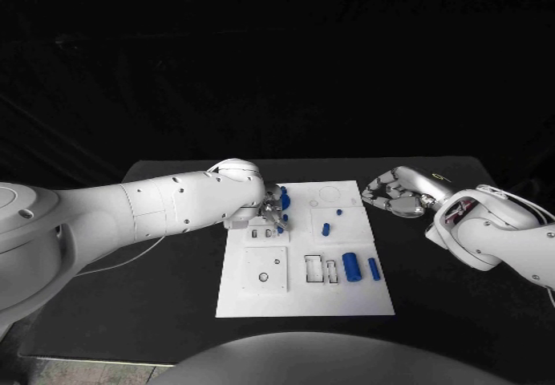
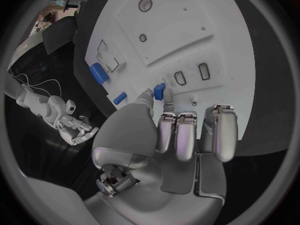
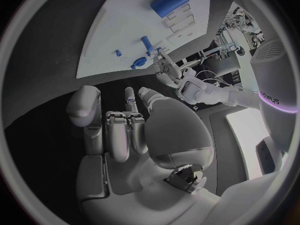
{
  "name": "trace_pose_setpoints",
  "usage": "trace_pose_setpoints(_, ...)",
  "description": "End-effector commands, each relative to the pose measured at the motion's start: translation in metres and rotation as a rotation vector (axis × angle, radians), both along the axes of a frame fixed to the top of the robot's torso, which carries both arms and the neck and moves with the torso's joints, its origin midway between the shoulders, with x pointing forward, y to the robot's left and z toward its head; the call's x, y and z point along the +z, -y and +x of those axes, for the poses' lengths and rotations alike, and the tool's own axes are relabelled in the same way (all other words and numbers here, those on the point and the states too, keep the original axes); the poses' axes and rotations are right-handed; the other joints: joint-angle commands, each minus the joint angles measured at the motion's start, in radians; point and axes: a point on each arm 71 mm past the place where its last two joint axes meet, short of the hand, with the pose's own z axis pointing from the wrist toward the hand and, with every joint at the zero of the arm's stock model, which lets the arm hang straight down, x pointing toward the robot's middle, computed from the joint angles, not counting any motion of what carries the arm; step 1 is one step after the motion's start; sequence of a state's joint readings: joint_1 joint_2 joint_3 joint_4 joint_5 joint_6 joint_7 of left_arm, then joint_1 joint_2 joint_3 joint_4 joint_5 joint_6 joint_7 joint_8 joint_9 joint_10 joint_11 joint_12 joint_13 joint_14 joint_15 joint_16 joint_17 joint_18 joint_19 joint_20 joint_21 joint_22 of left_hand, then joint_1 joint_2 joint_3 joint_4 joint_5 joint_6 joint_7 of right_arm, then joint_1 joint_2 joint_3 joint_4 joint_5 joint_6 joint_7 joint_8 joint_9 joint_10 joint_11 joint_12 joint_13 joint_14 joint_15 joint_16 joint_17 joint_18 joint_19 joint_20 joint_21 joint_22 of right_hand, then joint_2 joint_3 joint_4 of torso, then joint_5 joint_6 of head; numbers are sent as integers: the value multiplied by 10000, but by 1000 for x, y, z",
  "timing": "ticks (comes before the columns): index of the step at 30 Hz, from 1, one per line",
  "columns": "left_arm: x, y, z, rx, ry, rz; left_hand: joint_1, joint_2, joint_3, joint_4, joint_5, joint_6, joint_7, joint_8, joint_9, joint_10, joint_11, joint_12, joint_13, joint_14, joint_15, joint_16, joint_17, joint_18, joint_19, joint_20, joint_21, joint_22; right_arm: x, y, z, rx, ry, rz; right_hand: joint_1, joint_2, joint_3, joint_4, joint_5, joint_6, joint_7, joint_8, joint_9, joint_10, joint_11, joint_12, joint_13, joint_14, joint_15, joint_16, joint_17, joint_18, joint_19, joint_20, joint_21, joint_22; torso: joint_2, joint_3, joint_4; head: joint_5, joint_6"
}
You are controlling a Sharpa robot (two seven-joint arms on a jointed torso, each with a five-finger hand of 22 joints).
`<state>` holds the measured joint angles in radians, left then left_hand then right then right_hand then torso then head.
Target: Assemble the parts on the task board
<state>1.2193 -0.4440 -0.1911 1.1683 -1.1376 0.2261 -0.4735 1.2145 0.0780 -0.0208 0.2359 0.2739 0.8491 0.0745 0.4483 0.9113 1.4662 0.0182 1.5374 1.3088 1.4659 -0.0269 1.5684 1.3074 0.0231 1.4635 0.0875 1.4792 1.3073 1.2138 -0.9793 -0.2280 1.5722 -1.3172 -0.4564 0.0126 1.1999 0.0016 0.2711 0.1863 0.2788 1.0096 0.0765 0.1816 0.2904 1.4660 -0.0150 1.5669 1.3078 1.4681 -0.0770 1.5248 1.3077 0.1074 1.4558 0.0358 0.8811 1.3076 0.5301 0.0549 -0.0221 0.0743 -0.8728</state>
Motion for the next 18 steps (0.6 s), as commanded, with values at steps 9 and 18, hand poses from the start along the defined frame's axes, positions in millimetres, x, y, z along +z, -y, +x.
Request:
trace_pose_setpoints(9,-2,2,-3,-136,-244,-91,441,-84,519,-303,1040,288,-88,-291,105,691,-100,-15,2443,1049,-45,24,2634,57,165,-53,-38,2256,-3,1,0,-27,-219,-108,182,11,113,-35,115,-35,4,-65,35,1048,78,39,2630,776,57,-68,1280,20,-19,21,-162,1159,3,-3,-2,-14,2)
trace_pose_setpoints(18,0,-6,-6,201,-149,-60,543,-278,1316,-442,1289,633,-232,-195,511,716,-219,2,2452,1049,-143,24,2634,46,210,-148,2,2272,-4,3,0,-110,-310,-169,250,19,151,-72,140,-41,7,-68,51,1048,81,39,2630,763,58,-94,1218,35,-39,21,-268,1137,-7,3,11,46,2)
